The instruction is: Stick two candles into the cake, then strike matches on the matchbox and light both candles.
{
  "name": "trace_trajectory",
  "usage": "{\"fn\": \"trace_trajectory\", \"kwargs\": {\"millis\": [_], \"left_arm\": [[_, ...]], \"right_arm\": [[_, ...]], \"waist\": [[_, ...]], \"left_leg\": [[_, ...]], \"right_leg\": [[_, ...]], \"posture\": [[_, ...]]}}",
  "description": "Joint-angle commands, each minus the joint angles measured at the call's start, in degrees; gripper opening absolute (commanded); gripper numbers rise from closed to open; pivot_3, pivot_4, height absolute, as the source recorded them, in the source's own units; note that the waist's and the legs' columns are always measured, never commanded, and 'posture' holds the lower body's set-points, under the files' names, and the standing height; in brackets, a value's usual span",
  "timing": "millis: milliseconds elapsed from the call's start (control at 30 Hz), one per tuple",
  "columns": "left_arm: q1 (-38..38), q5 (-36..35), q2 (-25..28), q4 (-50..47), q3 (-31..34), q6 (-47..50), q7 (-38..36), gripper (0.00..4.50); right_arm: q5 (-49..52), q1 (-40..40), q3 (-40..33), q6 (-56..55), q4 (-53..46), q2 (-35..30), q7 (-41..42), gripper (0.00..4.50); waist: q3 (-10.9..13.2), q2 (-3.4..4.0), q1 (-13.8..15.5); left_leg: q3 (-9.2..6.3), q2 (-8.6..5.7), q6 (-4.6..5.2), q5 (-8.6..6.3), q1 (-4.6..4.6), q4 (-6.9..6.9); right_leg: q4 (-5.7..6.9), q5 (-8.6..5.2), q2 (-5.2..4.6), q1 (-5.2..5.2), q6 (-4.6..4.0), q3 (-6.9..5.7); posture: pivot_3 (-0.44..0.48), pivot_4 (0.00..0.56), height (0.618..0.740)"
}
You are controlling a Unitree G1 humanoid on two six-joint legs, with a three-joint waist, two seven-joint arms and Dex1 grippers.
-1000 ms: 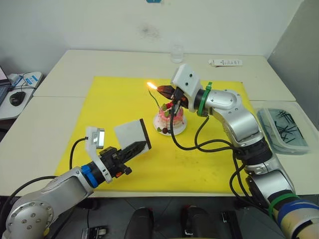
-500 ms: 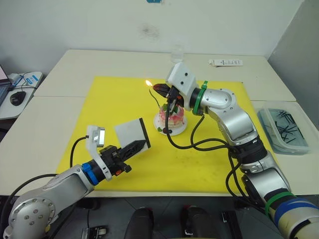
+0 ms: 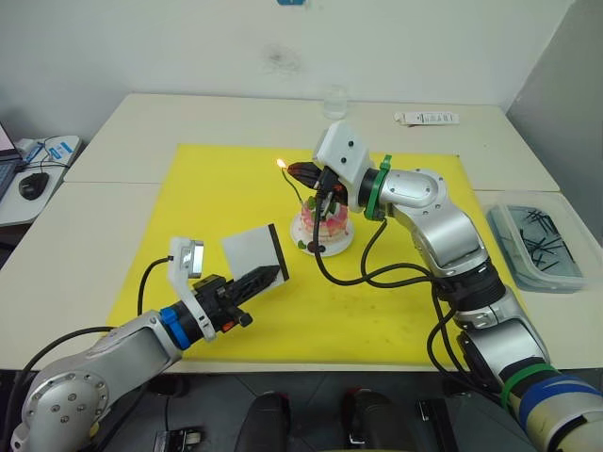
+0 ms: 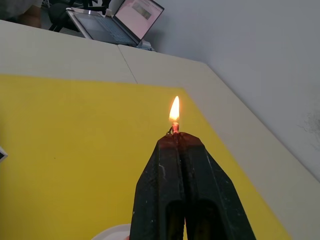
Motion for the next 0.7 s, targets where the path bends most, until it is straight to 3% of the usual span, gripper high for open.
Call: {"fn": "trace_trajectory", "kwargs": {"millis": [33,700], "left_arm": [[-0.73,-0.20,0.21,-0.71,0.15,-0.52,-0.74,0.00],[0.14,-0.31,0.61,-1.42,0.49,-0.28,-2.15,0.00]], "right_arm": [[-0.43,-0.21,-0.18,-0.12,-2.33,-0.12,-0.04,0.04],[-0.98,1.90,-0.11,0.14,-3.95,-1.18,0.26,0.04]], "waist": [[0.00,0.00,0.00],[0.00,0.01,0.00]], "left_leg": [[0.00,0.00,0.00,0.00,0.00,0.00],[0.01,0.00,0.00,0.00,0.00,-0.02]], "right_leg": [[0.00,0.00,0.00,0.00,0.00,0.00],[-0.02,-0.02,0.00,-0.01,-0.03,0.00]], "posture": [[0.000,0.150,0.740],[0.000,0.150,0.740]]}}
